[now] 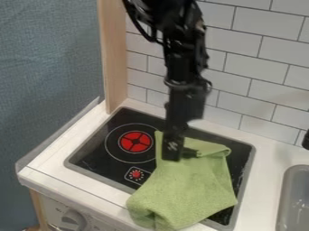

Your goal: Put the cloth on the left burner in the left side of the stove

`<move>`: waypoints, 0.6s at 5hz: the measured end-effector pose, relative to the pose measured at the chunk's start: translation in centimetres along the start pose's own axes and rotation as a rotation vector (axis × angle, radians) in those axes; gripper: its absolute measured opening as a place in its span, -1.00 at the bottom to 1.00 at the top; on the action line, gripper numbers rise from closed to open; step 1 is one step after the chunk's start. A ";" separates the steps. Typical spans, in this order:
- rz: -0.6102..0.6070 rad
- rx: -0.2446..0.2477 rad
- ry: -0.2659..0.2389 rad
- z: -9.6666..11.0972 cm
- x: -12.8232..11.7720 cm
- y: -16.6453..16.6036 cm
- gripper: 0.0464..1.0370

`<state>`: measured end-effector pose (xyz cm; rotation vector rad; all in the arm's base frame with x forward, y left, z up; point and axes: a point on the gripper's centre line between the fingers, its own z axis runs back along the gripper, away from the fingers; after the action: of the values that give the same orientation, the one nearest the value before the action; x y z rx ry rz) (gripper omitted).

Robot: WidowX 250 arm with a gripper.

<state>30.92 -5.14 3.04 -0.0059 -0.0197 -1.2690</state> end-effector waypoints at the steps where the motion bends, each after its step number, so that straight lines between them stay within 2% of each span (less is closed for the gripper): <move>1: -0.026 0.006 -0.025 -1.5 2.3 -0.6 0.92; 2: -0.021 -0.001 -0.019 -3.5 2.9 -0.7 0.92; 3: -0.007 0.015 0.018 -5.4 2.9 0.0 0.92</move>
<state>31.88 -7.95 -2.34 0.0189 -0.0137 -1.2762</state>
